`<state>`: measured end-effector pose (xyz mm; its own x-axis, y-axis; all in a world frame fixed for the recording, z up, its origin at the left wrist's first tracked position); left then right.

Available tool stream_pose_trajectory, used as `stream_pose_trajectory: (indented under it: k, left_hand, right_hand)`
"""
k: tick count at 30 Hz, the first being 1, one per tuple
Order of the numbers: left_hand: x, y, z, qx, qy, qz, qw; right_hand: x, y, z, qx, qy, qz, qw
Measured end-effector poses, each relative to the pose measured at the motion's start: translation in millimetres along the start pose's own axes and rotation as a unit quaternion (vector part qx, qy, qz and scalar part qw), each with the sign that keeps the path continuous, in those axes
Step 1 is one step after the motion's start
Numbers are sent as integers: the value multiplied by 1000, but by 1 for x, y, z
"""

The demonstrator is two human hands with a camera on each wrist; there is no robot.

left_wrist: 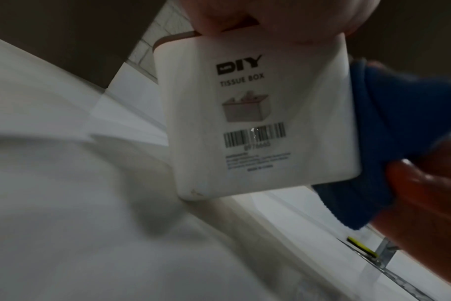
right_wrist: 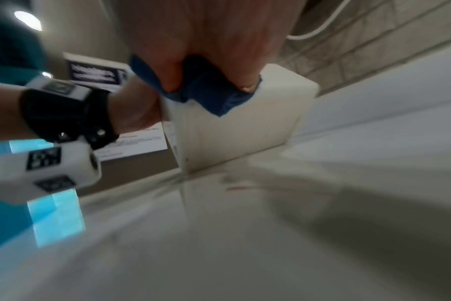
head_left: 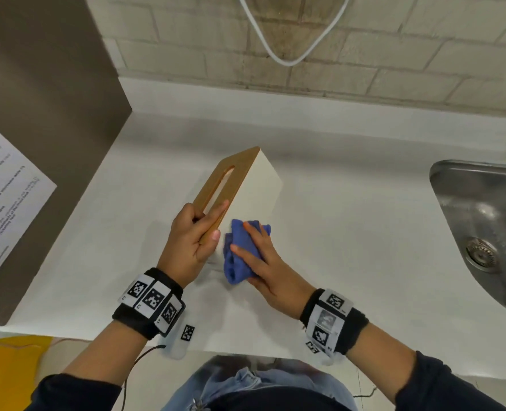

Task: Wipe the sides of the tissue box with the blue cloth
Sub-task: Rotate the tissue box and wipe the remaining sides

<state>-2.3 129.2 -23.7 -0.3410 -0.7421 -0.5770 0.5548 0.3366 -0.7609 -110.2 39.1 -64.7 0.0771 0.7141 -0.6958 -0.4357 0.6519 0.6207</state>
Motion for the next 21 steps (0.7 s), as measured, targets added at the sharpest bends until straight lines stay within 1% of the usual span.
stream_pose_trajectory:
  k: [1,2,4,5,7,8,10,11,13,14,15,17,18,19,20,21]
  left_hand:
    - [0,0,0,1,0,1,1000]
    - [0,-1,0,3,0,2,1000]
    - [3,-3,-1,12,8,13,1000]
    - [5,-5,-2,15,12,21,1000]
    - [8,-6,-3,16,22,31,999]
    - [9,-6,-2,15,23,34,999]
    - [10,-6,-2,17,23,41,999]
    - [10,-6,-2,18,21,44,999]
    - [9,-4,-3,11,16,34,999]
    - [8,-2,-3,7,14,26,1000]
    - [7,-1,-2,5,8,19,1000]
    - [3,0,-1,6,-5,7,1000]
    - [1,1,-1,6,-11,-2,1000]
    - [-1,3,-1,6,-17,-11,1000]
    - [-4,4,0,5,-20,-16,1000]
    - [-6,6,1,3,-19,-16,1000]
  right_hand:
    - [-3,-7,-3,2,-5,17,1000]
    - [-9,-14,-3,15,-26,48,998]
    - [-27,-37,4,78,-108,123,983]
    - [-35,-53,10,122,-148,138,972]
    - [-55,-82,29,209,-194,132,949]
    - [-65,-95,37,241,-212,145,936]
    - [-82,-112,51,278,-244,164,914]
    - [-88,-116,54,281,-241,142,918]
    - [-90,-110,64,271,-218,94,933]
    - [-88,-99,65,246,-203,60,946]
    - [-85,-81,66,223,-201,34,953]
    - [-72,-39,62,159,-225,46,960]
    - [-68,-17,55,137,-218,22,966]
    - [-63,4,50,85,-189,-7,978]
    - [-52,16,43,48,-155,6,987]
    - [-43,20,32,39,-122,-6,992]
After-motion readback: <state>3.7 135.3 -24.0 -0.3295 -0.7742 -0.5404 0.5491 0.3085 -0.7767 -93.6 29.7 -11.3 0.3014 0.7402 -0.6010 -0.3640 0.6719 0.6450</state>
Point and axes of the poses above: each hand's wrist, its own z-axis towards the middle knuckle, its own x-axis out of the palm, y = z × x, the point moved 9 cm from there along z, towards the middle knuckle, and after that the axes turned 13 degrees about -x, right-handed, at the moved point
